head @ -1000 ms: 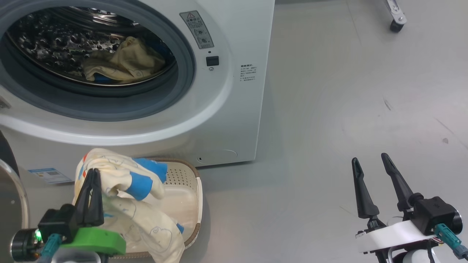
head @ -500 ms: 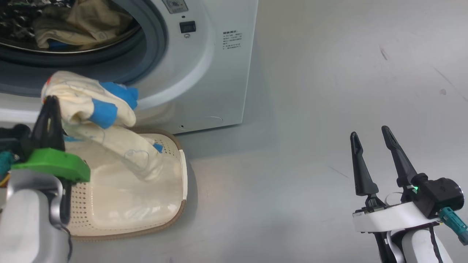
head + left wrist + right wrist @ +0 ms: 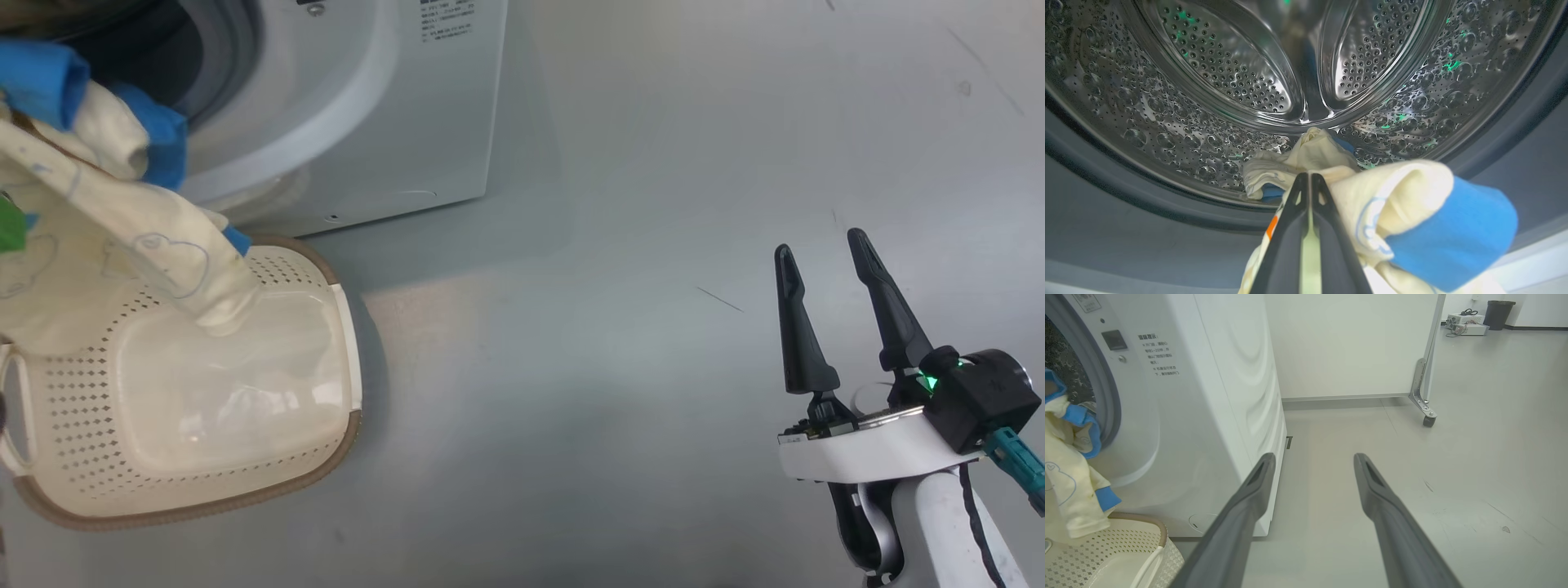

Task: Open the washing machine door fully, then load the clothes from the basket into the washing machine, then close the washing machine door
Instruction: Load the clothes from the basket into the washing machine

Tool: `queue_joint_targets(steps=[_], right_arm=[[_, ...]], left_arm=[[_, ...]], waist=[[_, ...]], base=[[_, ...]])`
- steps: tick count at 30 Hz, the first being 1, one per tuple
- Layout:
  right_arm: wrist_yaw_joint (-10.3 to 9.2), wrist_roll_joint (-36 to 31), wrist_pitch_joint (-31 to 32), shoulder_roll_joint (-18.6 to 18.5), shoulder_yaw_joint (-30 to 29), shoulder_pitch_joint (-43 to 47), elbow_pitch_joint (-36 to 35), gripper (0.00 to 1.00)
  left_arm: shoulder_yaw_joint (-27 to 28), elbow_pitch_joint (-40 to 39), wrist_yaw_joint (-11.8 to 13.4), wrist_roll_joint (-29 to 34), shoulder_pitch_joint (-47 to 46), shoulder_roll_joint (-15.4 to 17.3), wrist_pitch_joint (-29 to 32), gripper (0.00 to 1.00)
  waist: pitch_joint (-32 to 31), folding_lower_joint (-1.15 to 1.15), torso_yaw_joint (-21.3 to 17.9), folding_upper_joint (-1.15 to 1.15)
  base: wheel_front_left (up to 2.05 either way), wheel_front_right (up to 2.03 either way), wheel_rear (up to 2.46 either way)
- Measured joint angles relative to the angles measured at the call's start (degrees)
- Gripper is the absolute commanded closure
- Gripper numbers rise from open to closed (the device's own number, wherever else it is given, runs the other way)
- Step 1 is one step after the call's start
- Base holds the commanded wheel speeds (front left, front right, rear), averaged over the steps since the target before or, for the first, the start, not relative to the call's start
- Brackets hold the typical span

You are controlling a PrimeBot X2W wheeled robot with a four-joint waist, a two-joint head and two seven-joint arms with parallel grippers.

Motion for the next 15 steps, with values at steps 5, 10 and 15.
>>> queue_joint_targets(steps=[5, 10, 15], right_arm=[[0.0, 0.79, -0.07, 0.19, 0.64, -2.16, -0.37, 0.0], [0.01, 0.97, -0.27, 0.23, 1.19, -3.62, -0.47, 0.0], [0.03, 1.33, -0.49, 0.34, 1.82, -5.73, -0.46, 0.0]], left_arm=[[1.32, 1.26, -0.93, -1.59, -7.26, 4.74, 5.97, 1.0], [1.97, 1.78, -1.47, -2.57, -13.39, 8.06, 9.65, 1.0], [3.49, 2.38, -1.51, -2.9, -17.45, 11.33, 11.2, 1.0]], waist=[[4.12, 0.0, -2.05, 0.0], [7.52, 0.0, -3.61, 0.0], [10.57, 0.01, -5.18, 0.0]], base=[[0.0, 0.0, 0.0], [0.0, 0.0, 0.0], [0.0, 0.0, 0.0]])
